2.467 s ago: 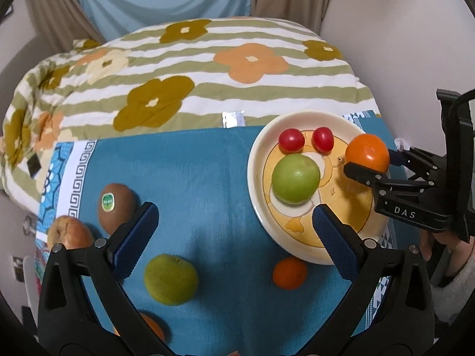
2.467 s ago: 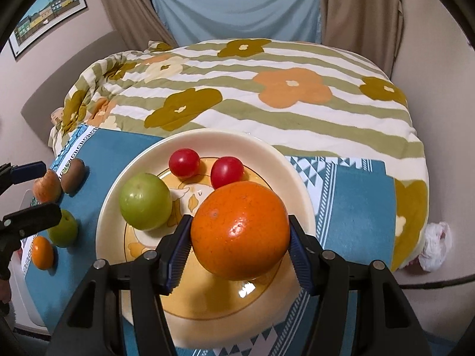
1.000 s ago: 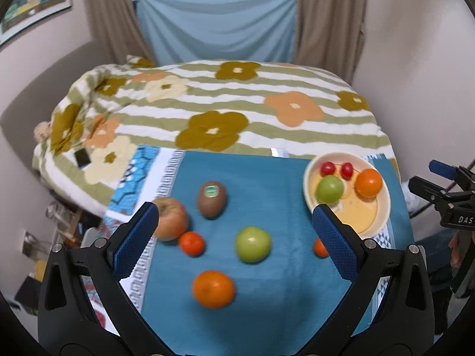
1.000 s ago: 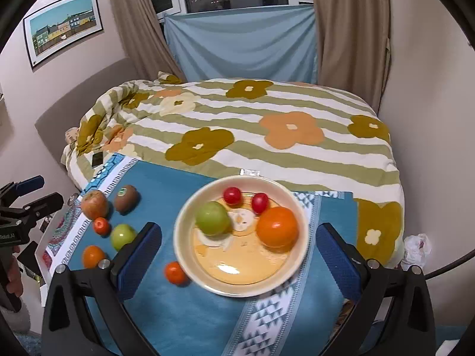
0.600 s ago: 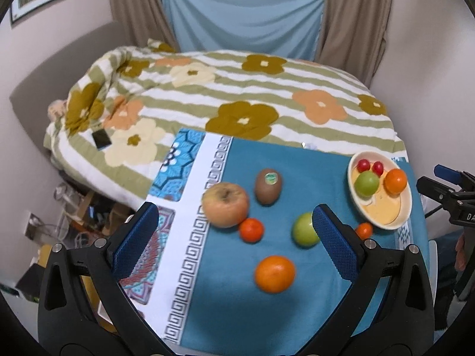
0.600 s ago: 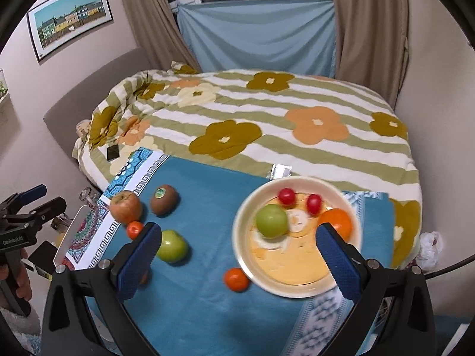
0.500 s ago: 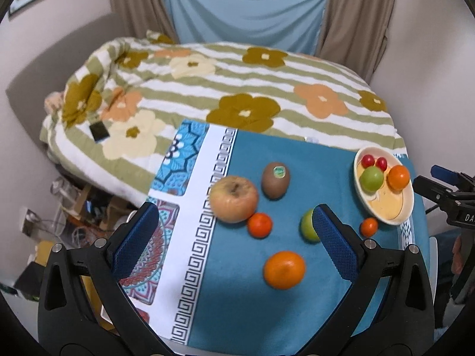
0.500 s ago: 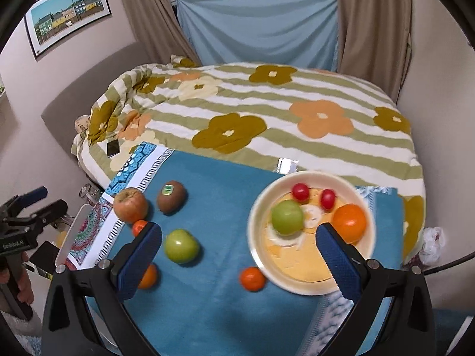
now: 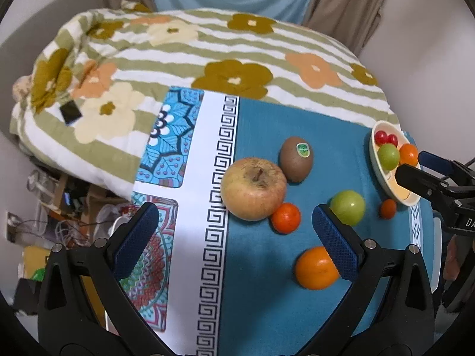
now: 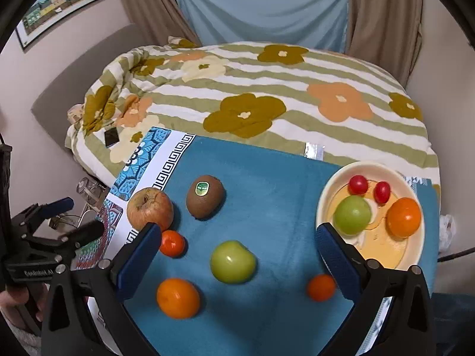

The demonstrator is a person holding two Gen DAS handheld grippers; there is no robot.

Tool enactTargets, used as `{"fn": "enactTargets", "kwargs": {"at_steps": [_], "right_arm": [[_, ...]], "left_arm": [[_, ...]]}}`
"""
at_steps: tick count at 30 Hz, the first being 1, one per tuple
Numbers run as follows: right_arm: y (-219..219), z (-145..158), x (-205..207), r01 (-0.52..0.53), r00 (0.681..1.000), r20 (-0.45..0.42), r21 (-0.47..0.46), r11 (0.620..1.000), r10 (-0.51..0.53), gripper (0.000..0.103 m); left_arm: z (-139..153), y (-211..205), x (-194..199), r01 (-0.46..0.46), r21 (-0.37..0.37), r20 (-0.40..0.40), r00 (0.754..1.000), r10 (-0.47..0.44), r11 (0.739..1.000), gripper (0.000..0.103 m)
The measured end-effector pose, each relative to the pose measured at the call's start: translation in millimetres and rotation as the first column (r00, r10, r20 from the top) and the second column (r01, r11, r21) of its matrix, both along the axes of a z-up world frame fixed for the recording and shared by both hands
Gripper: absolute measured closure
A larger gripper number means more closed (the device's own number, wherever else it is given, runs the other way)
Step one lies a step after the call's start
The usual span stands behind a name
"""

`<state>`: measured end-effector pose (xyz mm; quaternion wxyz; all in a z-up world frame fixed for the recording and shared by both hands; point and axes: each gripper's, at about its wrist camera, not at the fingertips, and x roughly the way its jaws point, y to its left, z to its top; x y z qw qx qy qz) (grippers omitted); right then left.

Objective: Organize fruits
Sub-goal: 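Withdraw both open tools away from the bowl, then move the left tool to the large yellow-brown apple while the right tool approaches the kiwi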

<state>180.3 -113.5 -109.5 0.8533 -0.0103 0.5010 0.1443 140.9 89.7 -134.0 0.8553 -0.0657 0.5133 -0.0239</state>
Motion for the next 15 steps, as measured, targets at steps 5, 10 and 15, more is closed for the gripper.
{"fn": "enactTargets", "kwargs": {"at_steps": [5, 10, 15], "right_arm": [[12, -20, 15, -0.004, 1.000, -0.029, -0.003, 1.000, 0.004, 0.000], [22, -39, 30, -0.081, 0.996, -0.046, -0.026, 0.996, 0.080, 0.000], [26, -54, 45, -0.208, 0.977, -0.050, -0.059, 0.976, 0.205, 0.000]], "left_arm": [[-26, 0, 19, 0.021, -0.022, -0.048, 0.999, -0.022, 1.000, 0.000], [-46, -7, 33, 0.022, -0.033, -0.079, 0.997, -0.024, 0.999, 0.000], [-59, -17, 43, 0.003, -0.039, -0.096, 0.995, -0.007, 0.999, 0.000]]}}
